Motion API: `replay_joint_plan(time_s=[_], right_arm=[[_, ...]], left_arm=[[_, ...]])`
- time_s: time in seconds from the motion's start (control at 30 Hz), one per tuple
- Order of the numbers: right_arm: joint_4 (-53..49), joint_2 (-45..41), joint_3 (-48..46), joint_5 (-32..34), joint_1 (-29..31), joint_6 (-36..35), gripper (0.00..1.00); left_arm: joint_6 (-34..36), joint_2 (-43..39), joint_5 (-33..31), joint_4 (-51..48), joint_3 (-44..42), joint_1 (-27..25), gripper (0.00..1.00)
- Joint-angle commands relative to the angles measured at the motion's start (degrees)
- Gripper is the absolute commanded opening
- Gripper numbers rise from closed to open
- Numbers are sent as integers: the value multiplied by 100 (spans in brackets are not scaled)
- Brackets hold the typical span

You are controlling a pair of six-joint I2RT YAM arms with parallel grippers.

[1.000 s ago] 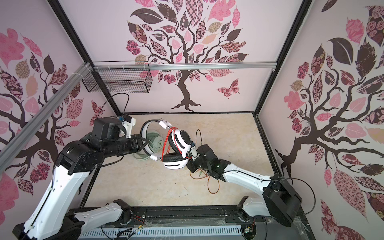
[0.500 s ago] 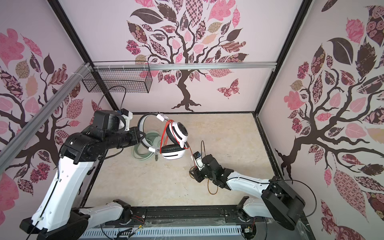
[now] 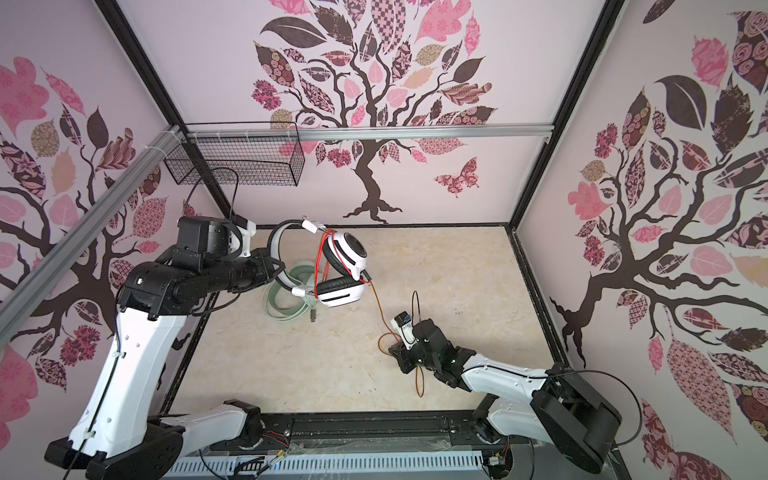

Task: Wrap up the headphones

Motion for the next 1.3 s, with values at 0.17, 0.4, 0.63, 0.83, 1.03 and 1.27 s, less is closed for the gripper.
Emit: replay_joint_plan(time_s=[0.17, 0.4, 0.63, 0.83, 1.03, 1.27], right_arm=[[-267, -521, 131, 295, -30, -9, 16], [-150, -764, -106, 194, -30, 212, 10], [-203, -855, -142, 52, -30, 234, 0], [-250, -867, -110, -30, -30, 224, 15], [-250, -862, -116, -86, -28, 198, 9], [-257, -905, -159, -121, -29, 207, 21]], left_arm=[[-18, -14, 92, 333, 366, 67, 0], [-83, 75, 36, 350, 495, 120, 0], [-101, 142, 76, 358, 553, 133, 0], [-119, 140, 119, 361, 553, 145, 0], [-136, 143, 150, 367, 562, 146, 0], [-145, 160, 161, 351, 614, 146, 0]])
